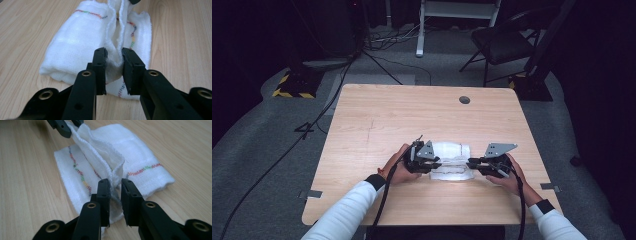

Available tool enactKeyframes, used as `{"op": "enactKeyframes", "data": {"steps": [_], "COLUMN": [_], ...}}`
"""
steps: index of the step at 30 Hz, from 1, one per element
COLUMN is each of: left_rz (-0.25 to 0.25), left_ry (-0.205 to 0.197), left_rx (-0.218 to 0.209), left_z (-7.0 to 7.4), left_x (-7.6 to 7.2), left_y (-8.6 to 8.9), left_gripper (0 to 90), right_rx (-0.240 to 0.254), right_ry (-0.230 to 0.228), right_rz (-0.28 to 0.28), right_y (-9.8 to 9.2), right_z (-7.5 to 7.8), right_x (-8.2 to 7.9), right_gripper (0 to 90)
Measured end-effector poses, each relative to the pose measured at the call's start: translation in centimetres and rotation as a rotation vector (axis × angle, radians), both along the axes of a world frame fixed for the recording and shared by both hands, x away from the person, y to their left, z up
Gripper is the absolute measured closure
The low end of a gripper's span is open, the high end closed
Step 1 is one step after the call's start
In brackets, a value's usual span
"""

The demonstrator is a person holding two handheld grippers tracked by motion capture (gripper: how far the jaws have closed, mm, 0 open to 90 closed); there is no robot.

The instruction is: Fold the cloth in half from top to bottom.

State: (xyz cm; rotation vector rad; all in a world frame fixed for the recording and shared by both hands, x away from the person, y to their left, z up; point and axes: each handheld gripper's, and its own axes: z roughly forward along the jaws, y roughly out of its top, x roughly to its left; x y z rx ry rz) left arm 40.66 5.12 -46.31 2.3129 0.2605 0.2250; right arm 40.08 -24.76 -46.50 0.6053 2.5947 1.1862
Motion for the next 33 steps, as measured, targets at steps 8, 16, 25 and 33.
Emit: {"op": "enactKeyframes", "data": {"steps": [8,16,25,33], "left_rz": [-0.013,-0.043,-0.058,-0.050], "left_ry": [0.010,0.047,0.070,0.086], "left_rx": [0.013,0.034,0.049,0.057], "left_z": [-0.4,-1.2,-1.5,-1.9], "left_x": [-1.0,-1.6,-2.0,-2.0], "left_y": [0.4,0.8,1.0,1.2], "left_gripper": [70.6,77.3,89.2,89.3], "right_rx": [-0.016,-0.025,-0.067,-0.088], "right_ry": [0.013,0.022,0.020,0.017], "right_rz": [0.027,0.035,0.047,0.037], "right_y": [-0.1,-0.3,-0.3,-0.4], "right_z": [-0.6,-0.9,-1.5,-2.0], "right_x": [-0.8,-1.5,-2.3,-2.6], "right_gripper": [80.3,79.4,79.5,80.2]}}
